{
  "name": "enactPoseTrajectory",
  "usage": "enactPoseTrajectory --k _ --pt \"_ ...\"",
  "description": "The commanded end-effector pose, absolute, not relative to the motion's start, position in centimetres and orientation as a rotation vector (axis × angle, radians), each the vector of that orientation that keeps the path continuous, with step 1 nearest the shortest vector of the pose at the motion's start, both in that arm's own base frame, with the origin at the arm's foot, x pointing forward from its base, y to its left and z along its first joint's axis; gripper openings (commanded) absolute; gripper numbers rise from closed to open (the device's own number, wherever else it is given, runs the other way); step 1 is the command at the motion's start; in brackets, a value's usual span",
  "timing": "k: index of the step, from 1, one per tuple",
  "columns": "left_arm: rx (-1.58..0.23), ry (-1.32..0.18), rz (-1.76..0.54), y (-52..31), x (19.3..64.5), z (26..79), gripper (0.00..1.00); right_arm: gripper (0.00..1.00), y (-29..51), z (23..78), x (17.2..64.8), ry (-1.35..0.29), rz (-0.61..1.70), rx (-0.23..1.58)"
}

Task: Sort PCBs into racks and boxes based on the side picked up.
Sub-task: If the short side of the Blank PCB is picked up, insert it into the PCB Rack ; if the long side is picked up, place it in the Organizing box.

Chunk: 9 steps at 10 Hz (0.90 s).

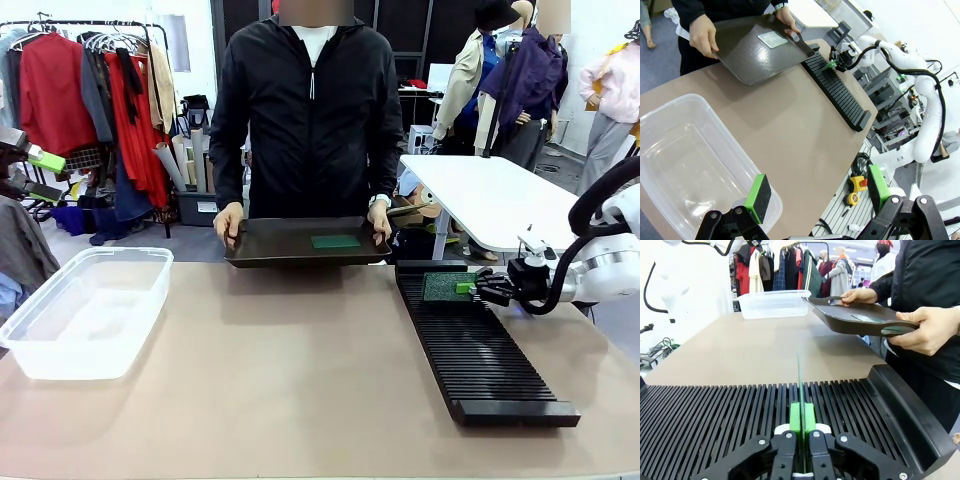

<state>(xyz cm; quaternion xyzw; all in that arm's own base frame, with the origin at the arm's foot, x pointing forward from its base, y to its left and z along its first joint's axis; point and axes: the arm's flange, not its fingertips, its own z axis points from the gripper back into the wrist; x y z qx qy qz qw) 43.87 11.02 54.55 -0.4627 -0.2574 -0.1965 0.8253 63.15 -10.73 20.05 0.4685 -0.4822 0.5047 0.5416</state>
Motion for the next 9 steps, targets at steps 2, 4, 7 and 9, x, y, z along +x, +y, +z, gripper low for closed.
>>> enactPoseTrajectory --k 2,4,7,9 --pt "-0.991 -0.550 -0.420 10.9 43.8 54.7 1.00 0.58 -10.9 20.1 63.5 -1.142 1.204 1.079" --pt "-0.991 -0.550 -0.420 10.9 43.8 54.7 1.00 0.98 -10.7 20.7 63.5 -1.133 1.200 1.082" --pt "-0.991 -0.550 -0.420 10.9 43.8 54.7 1.00 1.00 -10.7 21.7 63.8 -1.119 1.180 1.087" --pt "-0.991 -0.550 -0.420 10.9 43.8 54.7 1.00 1.00 -10.9 22.2 64.1 -1.112 1.159 1.087"
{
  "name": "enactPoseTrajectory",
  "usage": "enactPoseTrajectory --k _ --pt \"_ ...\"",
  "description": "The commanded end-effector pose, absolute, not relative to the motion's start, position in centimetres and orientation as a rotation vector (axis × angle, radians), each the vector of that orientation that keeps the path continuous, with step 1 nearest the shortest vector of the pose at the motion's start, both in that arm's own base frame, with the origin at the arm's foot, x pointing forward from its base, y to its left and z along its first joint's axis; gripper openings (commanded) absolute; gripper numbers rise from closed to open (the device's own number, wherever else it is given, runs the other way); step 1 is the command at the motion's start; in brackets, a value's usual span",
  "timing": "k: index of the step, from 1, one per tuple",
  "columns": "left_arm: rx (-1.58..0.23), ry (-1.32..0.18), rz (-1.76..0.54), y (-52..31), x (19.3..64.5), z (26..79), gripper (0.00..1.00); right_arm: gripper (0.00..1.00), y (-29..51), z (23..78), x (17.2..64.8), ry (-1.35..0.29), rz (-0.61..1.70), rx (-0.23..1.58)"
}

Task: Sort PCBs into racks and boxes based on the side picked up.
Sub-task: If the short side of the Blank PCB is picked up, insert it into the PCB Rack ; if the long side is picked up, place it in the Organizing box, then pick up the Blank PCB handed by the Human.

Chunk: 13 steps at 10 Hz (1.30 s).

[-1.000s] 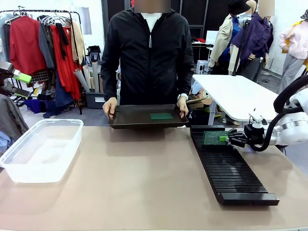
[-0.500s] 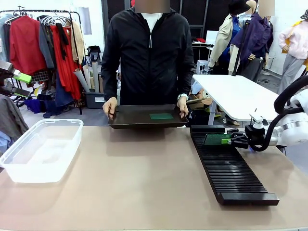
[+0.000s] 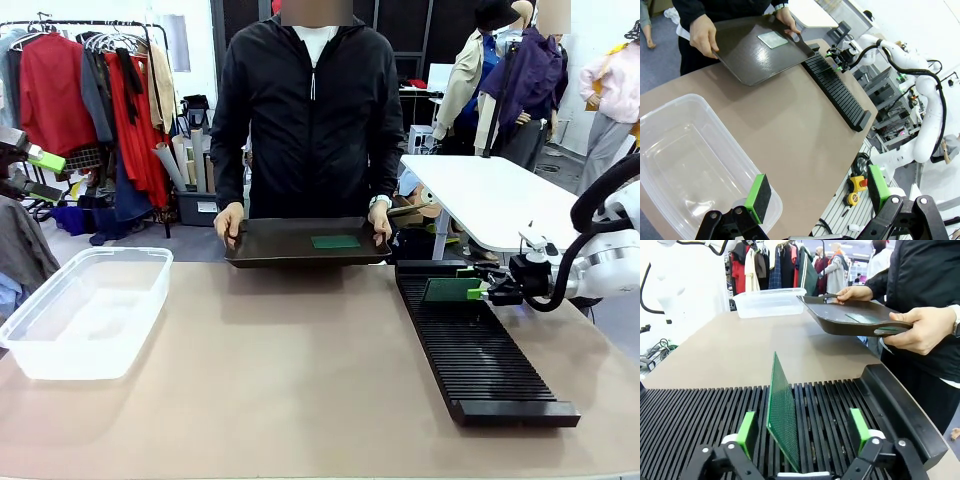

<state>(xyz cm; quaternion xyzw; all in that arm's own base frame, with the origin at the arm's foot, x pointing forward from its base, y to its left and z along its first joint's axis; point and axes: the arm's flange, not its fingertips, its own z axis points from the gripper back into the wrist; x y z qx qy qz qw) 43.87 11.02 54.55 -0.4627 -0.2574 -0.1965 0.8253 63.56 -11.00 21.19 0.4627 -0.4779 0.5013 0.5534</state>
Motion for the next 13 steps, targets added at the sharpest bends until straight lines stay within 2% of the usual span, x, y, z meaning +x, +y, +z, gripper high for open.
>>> enactPoseTrajectory --k 1,4,13 --pt "-0.991 -0.550 -0.420 10.94 43.76 54.69 1.00 1.00 -10.96 22.53 64.13 -1.100 1.144 1.090" --pt "-0.991 -0.550 -0.420 10.94 43.76 54.69 1.00 1.00 -10.91 22.89 64.19 -1.071 1.125 1.129" --pt "-0.991 -0.550 -0.420 10.94 43.76 54.69 1.00 1.00 -11.14 21.94 63.76 -1.101 1.153 1.098"
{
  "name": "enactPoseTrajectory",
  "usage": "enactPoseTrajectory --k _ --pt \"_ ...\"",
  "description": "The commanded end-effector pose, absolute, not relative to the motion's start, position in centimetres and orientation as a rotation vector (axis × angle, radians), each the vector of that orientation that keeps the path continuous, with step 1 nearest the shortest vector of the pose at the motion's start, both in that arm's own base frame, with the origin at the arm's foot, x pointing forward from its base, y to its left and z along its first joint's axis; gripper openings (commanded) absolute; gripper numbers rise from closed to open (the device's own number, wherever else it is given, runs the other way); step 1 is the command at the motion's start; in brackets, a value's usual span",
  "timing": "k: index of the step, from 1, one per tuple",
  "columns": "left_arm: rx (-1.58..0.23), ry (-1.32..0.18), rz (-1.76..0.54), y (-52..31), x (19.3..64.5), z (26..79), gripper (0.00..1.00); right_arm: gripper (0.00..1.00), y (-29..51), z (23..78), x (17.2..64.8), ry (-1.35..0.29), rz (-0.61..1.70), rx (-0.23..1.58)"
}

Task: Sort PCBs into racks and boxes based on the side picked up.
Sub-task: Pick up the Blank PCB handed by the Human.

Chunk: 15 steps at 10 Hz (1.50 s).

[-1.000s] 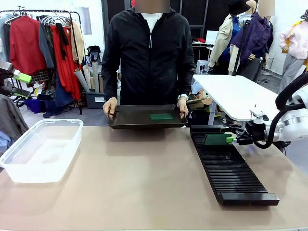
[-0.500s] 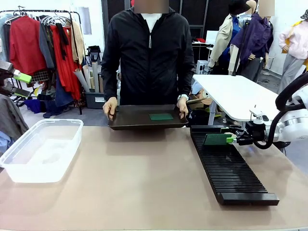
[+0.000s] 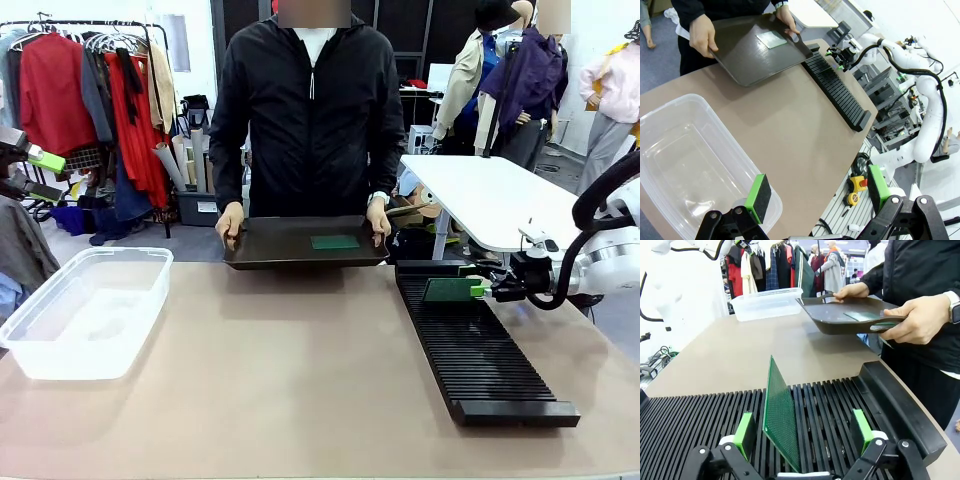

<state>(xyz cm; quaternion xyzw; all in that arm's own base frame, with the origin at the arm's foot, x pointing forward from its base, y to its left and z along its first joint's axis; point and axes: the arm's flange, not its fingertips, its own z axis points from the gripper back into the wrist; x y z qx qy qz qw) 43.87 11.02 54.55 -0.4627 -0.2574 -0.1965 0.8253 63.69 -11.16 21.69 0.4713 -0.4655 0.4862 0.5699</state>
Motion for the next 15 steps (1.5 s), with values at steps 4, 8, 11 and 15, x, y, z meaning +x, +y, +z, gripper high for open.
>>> enactPoseTrajectory --k 4,8,11,15 --pt "-0.991 -0.550 -0.420 10.9 43.8 54.7 1.00 1.00 -11.1 21.9 63.8 -1.101 1.153 1.098" --pt "-0.991 -0.550 -0.420 10.9 43.8 54.7 1.00 1.00 -11.2 21.7 63.7 -1.093 1.141 1.106" --pt "-0.991 -0.550 -0.420 10.9 43.8 54.7 1.00 1.00 -11.0 28.8 63.6 -0.952 1.128 1.122" --pt "-0.991 -0.550 -0.420 10.9 43.8 54.7 1.00 1.00 -10.1 35.5 60.5 -0.794 1.043 1.148"
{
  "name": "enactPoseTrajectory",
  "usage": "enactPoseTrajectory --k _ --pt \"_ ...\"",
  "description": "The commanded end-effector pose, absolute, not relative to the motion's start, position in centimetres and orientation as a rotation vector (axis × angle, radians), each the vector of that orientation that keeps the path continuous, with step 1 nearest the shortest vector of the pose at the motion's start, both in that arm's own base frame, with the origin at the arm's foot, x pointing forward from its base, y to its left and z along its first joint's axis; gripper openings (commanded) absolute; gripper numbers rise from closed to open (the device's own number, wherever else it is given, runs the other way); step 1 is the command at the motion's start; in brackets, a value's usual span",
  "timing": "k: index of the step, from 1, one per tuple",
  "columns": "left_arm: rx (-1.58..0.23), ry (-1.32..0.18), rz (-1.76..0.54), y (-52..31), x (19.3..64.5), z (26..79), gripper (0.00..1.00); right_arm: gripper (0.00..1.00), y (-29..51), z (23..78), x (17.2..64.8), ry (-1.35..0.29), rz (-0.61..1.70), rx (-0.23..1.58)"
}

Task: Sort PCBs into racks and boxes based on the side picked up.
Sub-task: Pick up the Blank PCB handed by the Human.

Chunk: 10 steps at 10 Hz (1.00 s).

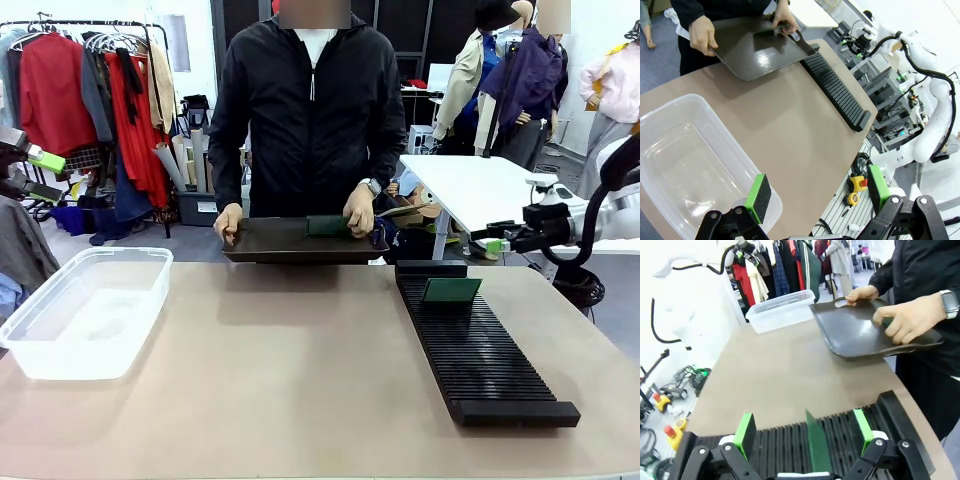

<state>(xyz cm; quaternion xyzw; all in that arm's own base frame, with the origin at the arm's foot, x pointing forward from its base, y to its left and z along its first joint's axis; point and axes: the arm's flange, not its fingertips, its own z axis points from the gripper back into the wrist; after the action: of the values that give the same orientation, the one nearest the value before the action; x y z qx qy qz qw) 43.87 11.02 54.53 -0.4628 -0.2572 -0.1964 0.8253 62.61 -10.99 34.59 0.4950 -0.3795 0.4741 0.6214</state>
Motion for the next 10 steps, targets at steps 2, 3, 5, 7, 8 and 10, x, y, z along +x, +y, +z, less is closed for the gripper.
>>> enactPoseTrajectory --k 2,3,5,7,8,10 --pt "-0.991 -0.550 -0.420 10.9 43.8 54.7 1.00 1.00 -9.4 37.7 57.7 -0.759 0.912 1.237" --pt "-0.991 -0.550 -0.420 10.9 43.8 54.7 1.00 1.00 -8.8 38.7 56.3 -0.741 0.829 1.287" --pt "-0.991 -0.550 -0.420 10.9 43.8 54.7 1.00 1.00 -7.6 40.7 54.6 -0.711 0.675 1.359" --pt "-0.991 -0.550 -0.420 10.9 43.8 54.7 1.00 1.00 -6.2 42.1 53.3 -0.720 0.514 1.371" --pt "-0.991 -0.550 -0.420 10.9 43.8 54.7 1.00 1.00 -5.5 42.8 52.5 -0.740 0.451 1.375" --pt "-0.991 -0.550 -0.420 10.9 43.8 54.7 1.00 1.00 -4.8 43.7 51.0 -0.716 0.386 1.354"
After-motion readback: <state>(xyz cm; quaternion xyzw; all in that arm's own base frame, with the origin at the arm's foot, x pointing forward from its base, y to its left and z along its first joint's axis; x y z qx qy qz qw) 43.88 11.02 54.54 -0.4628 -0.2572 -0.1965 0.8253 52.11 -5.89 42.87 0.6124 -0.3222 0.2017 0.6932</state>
